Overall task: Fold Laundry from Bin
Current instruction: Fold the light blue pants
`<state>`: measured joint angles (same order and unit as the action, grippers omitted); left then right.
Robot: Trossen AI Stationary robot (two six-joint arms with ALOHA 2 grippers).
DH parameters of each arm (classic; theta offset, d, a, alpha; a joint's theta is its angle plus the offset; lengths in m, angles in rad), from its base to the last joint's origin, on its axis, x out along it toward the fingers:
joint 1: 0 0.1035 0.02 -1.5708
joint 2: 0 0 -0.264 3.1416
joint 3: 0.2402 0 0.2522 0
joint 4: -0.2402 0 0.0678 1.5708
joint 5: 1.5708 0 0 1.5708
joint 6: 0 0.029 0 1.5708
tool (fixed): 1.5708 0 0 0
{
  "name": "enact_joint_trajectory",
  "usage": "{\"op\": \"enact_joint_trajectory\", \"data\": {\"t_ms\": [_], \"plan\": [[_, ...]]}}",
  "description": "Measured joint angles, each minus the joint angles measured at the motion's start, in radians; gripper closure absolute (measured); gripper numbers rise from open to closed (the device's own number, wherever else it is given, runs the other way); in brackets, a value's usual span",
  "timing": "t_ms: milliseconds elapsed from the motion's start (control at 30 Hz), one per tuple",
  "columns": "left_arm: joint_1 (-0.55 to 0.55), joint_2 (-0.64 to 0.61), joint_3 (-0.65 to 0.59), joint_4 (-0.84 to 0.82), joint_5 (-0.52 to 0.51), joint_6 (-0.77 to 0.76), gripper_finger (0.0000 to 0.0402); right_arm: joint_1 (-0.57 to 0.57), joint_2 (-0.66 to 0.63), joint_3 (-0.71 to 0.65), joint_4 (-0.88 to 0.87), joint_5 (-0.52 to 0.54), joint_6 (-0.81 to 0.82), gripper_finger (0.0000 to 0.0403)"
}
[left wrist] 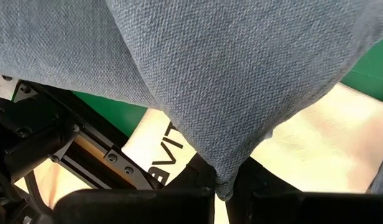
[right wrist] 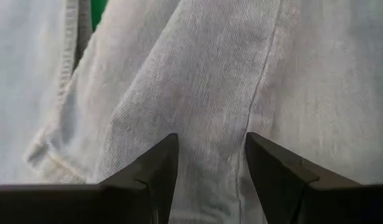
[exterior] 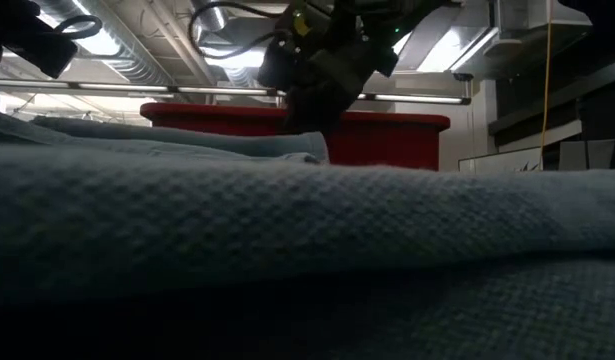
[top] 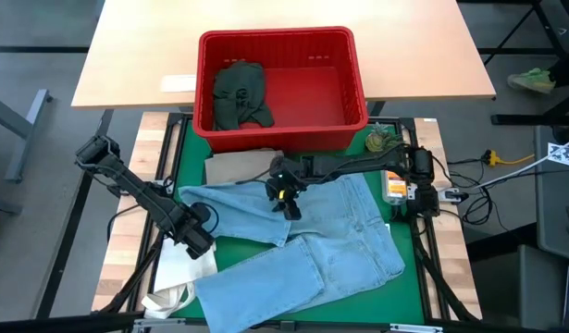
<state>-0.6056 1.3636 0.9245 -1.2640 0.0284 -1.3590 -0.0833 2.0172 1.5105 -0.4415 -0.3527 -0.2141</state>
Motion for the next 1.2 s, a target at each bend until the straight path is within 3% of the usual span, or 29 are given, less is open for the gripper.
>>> {"op": "enact_joint_trajectory", "data": {"t_ms": [467, 633, 867, 1200], "plan": [[0.000, 0.001, 0.000, 0.009, -0.009, 0.000, 0.0396, 0.013, 0.027, 0.000, 0.021, 0.088, -0.031, 0.0223], [0.000, 0.001, 0.000, 0.009, -0.010, 0.000, 0.0396, 0.012, 0.027, 0.000, 0.022, 0.088, -0.031, 0.0275], [0.000, 0.001, 0.000, 0.010, -0.010, 0.000, 0.0396, 0.011, 0.027, 0.002, 0.026, 0.075, -0.031, 0.0386], [0.001, 0.001, 0.000, 0.013, 0.080, 0.033, 0.0396, -0.013, -0.054, 0.002, 0.022, 0.083, -0.087, 0.0399]]}}
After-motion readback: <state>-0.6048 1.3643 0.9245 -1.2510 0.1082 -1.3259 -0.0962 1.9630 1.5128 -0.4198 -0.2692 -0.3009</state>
